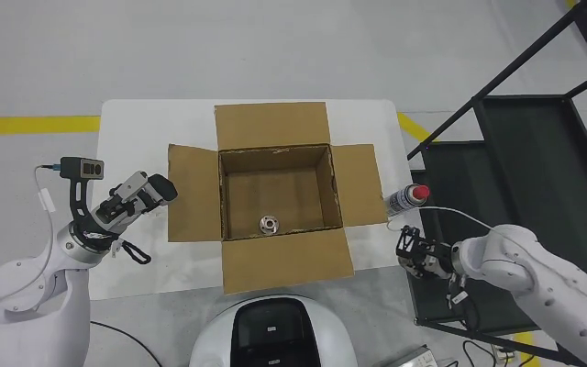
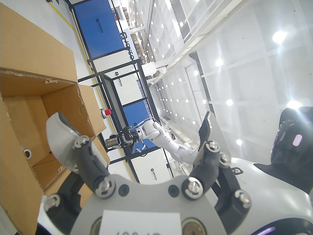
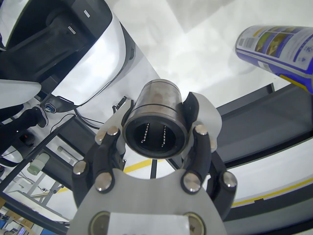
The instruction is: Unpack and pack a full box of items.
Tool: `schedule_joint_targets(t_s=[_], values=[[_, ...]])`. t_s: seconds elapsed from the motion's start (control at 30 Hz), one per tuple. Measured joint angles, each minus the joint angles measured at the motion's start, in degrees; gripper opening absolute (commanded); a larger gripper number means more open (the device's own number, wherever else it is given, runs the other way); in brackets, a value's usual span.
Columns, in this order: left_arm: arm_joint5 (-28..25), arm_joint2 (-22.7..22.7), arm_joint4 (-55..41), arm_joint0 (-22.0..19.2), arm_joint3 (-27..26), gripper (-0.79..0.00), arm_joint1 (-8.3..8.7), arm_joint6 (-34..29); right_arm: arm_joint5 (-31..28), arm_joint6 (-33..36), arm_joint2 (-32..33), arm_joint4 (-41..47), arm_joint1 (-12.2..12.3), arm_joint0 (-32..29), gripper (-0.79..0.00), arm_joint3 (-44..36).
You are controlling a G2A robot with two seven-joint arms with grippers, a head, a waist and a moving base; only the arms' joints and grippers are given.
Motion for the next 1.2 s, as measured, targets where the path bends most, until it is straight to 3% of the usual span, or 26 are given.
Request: schedule_joint_targets(t_s=[0.27,0.63,1.2], values=[[0.0,0.0,0.0,0.0,0.0,0.000,0.00,0.0,3.8,-4.7,-8.7,-5.4,-1.9,6.7,-0.785,6.1],[0.0,0.0,0.0,0.0,0.0,0.000,0.00,0.0,4.2,-4.8,-20.5,-8.5,-5.7,19.3,-0.785,17.1],[0.0,0.0,0.0,0.0,0.0,0.000,0.00,0.0,4.9,-7.9,-27.2,-6.7,-9.8,28.1,-0.785,28.7]])
